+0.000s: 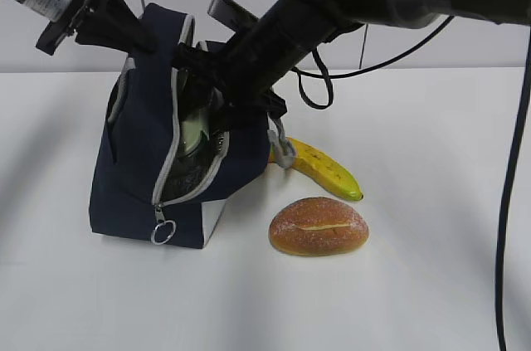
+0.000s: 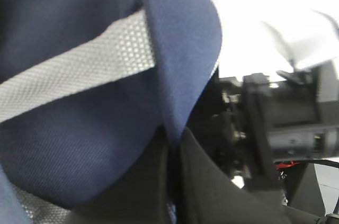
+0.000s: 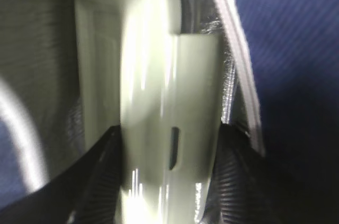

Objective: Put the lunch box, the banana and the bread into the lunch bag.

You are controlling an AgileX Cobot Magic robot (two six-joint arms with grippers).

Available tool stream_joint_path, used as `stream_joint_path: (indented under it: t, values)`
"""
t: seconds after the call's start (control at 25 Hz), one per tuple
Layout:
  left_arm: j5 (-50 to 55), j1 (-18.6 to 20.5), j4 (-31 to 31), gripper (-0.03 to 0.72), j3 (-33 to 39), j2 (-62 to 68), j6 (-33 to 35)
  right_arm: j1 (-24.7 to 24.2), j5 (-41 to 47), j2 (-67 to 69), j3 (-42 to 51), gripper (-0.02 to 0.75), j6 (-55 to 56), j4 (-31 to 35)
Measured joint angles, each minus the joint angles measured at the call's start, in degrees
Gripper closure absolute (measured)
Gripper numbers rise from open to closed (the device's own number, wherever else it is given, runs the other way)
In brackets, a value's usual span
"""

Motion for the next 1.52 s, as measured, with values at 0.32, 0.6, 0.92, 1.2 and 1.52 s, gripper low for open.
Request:
stream_joint_path:
  t: [0.32, 0.6, 0.92, 1.2, 1.52]
  values:
    - [0.0, 0.0, 0.0, 0.690, 0.0, 0.0, 0.0, 0.1, -2.8, 2.0, 0.0, 0.370, 0.1, 3.4]
    - [0.1, 0.0, 0.1, 0.690, 0.0, 0.0, 0.0, 1.8, -5.1, 5.2, -0.3, 0.370, 0.0, 4.9]
    - [0.2, 0.0, 0.9, 0.690, 0.0, 0.2, 0.0, 2.0, -5.9, 6.1, -0.6, 0.253, -1.9, 5.9]
    - [0.2, 0.0, 0.7, 0.690, 0.0, 0.4, 0.0, -1.2, 5.9, 6.1, -5.8, 0.236, -1.9, 2.7]
    - [0.2, 0.0, 0.8, 0.690, 0.0, 0.4, 0.0, -6.1, 15.4, 5.3, -19.8, 0.234, -0.2, -4.7]
